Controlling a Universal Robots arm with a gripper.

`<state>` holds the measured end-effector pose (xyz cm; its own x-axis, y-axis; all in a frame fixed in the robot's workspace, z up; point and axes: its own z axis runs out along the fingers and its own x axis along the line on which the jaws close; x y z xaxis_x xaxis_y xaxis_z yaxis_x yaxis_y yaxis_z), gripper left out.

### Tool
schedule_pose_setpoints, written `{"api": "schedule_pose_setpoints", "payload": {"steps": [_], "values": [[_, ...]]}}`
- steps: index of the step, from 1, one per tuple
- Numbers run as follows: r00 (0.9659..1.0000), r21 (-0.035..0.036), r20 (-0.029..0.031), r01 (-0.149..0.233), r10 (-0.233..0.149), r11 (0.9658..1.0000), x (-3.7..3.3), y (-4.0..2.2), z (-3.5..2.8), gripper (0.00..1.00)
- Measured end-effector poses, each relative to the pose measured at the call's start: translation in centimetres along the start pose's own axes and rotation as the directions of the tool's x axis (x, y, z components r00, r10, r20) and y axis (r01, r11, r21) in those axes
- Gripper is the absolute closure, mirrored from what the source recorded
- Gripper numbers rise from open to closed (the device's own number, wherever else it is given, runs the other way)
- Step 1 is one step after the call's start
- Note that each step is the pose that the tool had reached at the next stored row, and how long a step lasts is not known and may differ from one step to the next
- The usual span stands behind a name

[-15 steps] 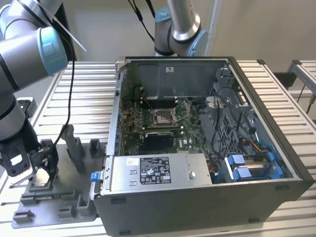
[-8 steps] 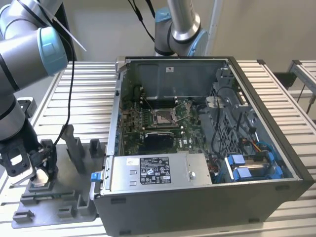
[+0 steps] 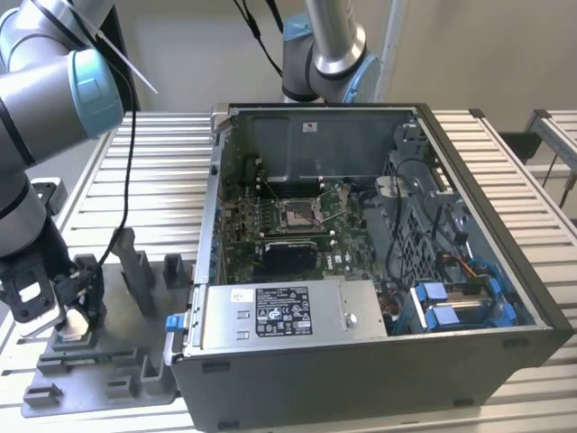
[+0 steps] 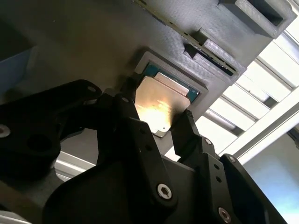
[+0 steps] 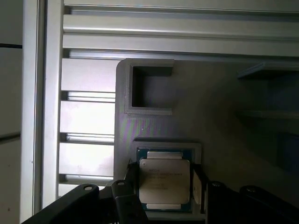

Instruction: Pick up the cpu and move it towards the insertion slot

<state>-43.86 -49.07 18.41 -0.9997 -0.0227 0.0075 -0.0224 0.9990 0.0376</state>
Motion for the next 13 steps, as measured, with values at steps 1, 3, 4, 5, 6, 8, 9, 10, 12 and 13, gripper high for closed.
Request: {"api": "schedule_pose_setpoints", "payload": {"steps": [1,3,4,5,6,8,9,10,12,13], "values": [[1.0000,-0.0001,0.0000,0.000,0.000,1.0000,0.00,0.00,0.00,1.00],[1.0000,0.0000,0.0000,0.000,0.000,1.0000,0.00,0.00,0.01,1.00],[1.0000,0.0000,0.0000,-0.001,0.001,1.0000,0.00,0.00,-0.02,1.00],[1.0000,-0.0005,0.0007,-0.002,0.002,1.0000,0.00,0.01,-0.20,1.00],[1.0000,-0.0002,0.0005,-0.002,0.002,1.0000,0.00,0.03,-0.59,1.00],[1.0000,-0.0002,0.0003,-0.002,0.002,1.0000,0.01,0.06,-1.52,1.00],[1.0000,0.0000,0.0000,-0.002,0.002,1.0000,0.02,0.08,-1.98,1.00],[1.0000,0.0000,0.0001,-0.002,0.002,1.0000,0.02,0.10,-2.43,1.00],[1.0000,0.0001,-0.0001,-0.002,0.002,1.0000,0.03,0.13,-3.35,1.00],[1.0000,0.0000,0.0001,-0.002,0.002,1.0000,0.03,0.15,-3.79,1.00]]}}
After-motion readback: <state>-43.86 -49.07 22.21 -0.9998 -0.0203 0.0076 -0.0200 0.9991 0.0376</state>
